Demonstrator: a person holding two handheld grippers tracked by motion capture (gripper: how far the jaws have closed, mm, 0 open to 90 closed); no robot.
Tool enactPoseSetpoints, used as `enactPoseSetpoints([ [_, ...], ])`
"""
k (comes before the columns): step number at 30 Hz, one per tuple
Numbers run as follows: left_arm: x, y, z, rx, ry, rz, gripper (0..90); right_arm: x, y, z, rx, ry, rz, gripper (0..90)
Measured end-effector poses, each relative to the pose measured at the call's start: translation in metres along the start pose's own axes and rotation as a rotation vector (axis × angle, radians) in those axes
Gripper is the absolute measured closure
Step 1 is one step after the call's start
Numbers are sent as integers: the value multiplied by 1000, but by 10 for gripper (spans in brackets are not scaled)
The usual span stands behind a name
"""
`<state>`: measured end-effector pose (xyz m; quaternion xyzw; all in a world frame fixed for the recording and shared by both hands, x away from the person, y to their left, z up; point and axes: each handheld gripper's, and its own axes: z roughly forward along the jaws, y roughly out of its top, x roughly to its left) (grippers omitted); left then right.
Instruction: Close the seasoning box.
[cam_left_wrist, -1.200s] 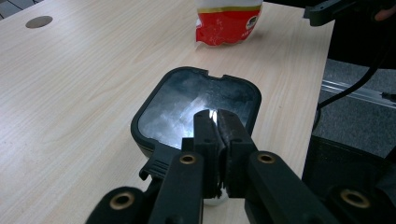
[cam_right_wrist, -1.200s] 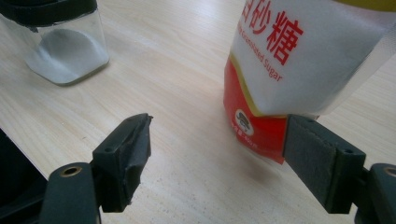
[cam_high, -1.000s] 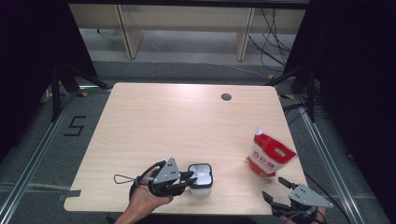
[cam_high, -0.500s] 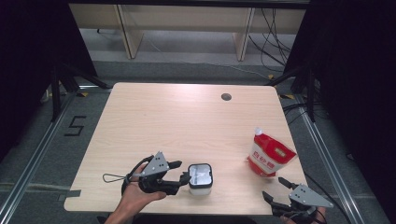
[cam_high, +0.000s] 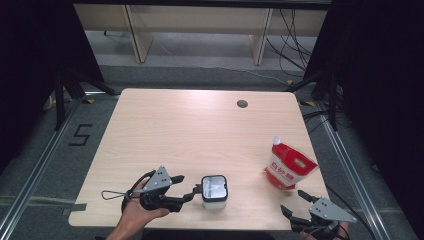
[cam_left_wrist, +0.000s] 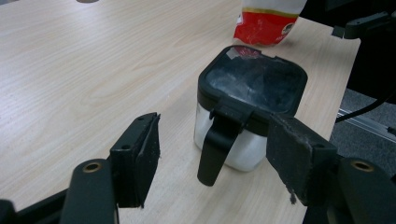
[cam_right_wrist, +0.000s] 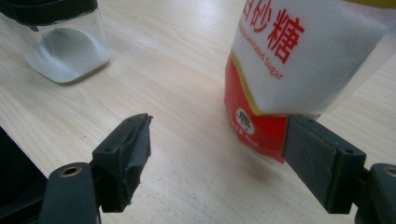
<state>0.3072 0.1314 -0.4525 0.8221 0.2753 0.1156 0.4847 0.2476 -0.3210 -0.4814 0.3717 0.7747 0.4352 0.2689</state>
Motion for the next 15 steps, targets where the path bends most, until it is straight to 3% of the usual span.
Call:
enactPoseSetpoints([
  [1, 1, -2, 0, -1, -3, 12, 344, 0, 0, 0, 0, -2, -8, 247],
  [3, 0, -7, 1, -11, 5, -34, 340, -1, 0, 0, 2, 2, -9, 247],
  [4, 2, -8, -1, 5, 5, -9, 336, 0, 0, 0, -1, 2, 0, 247],
  [5, 1, -10, -1, 7, 13, -38, 335, 0, 0, 0, 2, 2, -7, 247],
  [8, 3, -16, -1, 17, 16, -17, 330, 0, 0, 1, -2, 1, 1, 247],
  [14, 1, -27, -2, 54, 21, -19, 317, 0, -1, 2, 22, 1, -3, 236],
  [15, 1, -29, -1, 50, 24, -22, 315, 1, -2, 2, 37, 18, 20, 232],
])
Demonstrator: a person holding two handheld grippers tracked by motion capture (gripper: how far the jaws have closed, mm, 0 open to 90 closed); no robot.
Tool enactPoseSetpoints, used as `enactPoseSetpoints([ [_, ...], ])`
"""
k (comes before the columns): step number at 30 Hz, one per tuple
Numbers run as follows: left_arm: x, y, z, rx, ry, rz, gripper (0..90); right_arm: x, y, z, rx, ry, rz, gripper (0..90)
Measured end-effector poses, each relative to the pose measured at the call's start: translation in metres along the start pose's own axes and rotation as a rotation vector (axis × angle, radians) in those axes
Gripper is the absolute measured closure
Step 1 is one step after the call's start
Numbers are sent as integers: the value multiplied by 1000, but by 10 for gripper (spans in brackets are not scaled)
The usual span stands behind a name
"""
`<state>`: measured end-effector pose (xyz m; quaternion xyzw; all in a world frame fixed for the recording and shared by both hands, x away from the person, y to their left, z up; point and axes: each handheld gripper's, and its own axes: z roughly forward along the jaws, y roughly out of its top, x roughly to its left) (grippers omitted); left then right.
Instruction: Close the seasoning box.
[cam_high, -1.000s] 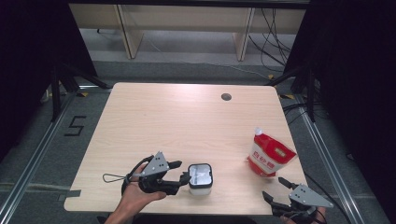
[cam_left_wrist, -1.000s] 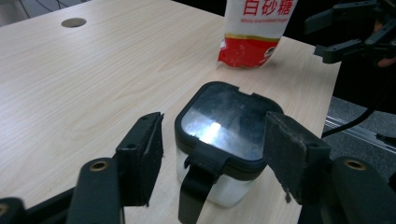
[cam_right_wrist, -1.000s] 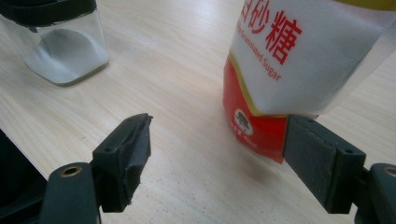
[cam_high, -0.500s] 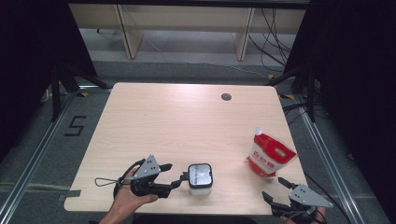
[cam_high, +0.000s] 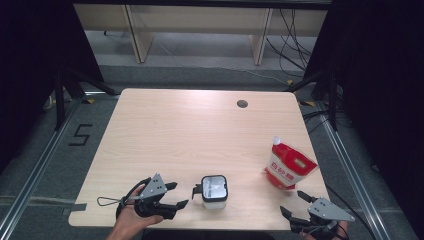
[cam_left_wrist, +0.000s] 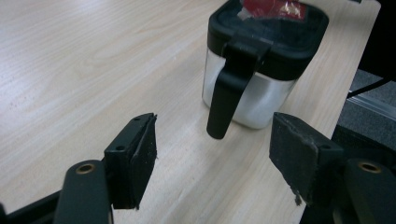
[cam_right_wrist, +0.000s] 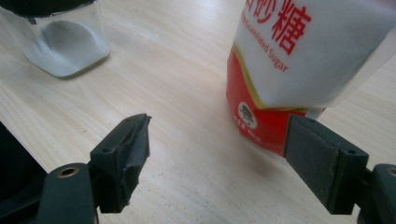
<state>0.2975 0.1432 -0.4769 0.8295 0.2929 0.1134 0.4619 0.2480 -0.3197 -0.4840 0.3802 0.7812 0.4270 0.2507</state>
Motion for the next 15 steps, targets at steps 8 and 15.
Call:
enactPoseSetpoints([
  [8, 0, -12, 3, 32, 11, -9, 307, 1, 0, 1, 28, 3, 19, 208],
  [15, -1, -18, 4, 47, 17, -8, 298, 0, -1, 4, 35, 7, -12, 192],
])
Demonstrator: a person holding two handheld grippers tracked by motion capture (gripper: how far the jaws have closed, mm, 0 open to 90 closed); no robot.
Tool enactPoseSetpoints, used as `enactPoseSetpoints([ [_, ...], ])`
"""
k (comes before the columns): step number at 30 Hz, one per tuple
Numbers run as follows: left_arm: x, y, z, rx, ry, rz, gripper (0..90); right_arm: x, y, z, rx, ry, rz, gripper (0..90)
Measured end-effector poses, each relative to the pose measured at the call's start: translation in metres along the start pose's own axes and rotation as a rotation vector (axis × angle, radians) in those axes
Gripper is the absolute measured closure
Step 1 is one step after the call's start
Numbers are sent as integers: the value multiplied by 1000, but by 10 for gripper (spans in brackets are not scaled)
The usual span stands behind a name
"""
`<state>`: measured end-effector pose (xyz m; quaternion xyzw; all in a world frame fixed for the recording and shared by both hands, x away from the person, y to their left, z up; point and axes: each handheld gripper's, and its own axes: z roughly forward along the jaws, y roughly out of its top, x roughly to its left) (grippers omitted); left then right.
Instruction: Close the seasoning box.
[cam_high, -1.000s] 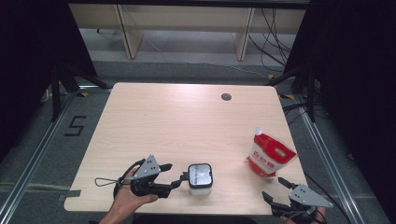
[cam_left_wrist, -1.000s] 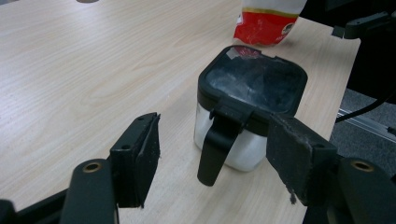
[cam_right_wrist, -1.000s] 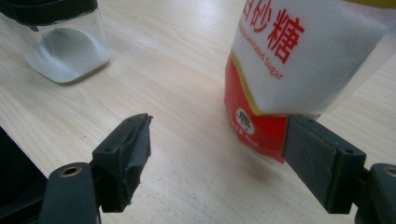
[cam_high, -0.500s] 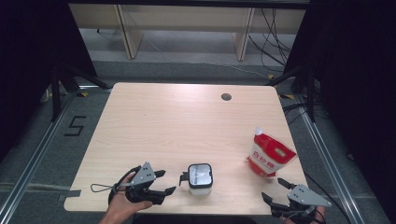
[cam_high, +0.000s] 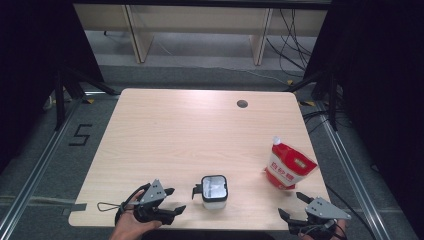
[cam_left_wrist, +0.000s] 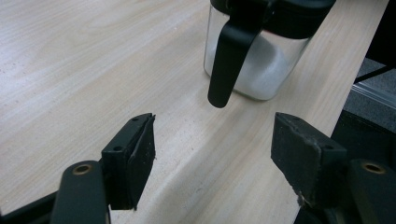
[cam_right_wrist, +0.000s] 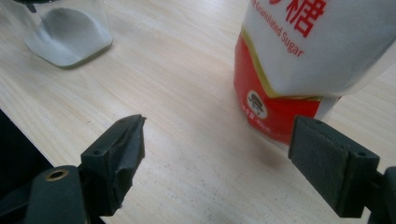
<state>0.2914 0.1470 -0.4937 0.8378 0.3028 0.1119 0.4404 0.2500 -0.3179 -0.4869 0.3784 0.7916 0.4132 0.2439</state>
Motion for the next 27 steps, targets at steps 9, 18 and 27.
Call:
enactPoseSetpoints([
  [9, -5, -3, 3, 35, 12, 31, 215, 1, -1, 3, 15, 15, -2, 179],
  [18, -2, -3, 4, 39, 27, 20, 193, 4, -2, 2, 43, 8, 25, 175],
  [27, 2, -4, 6, 54, 61, 20, 195, 0, -3, 5, 42, 9, -13, 171],
])
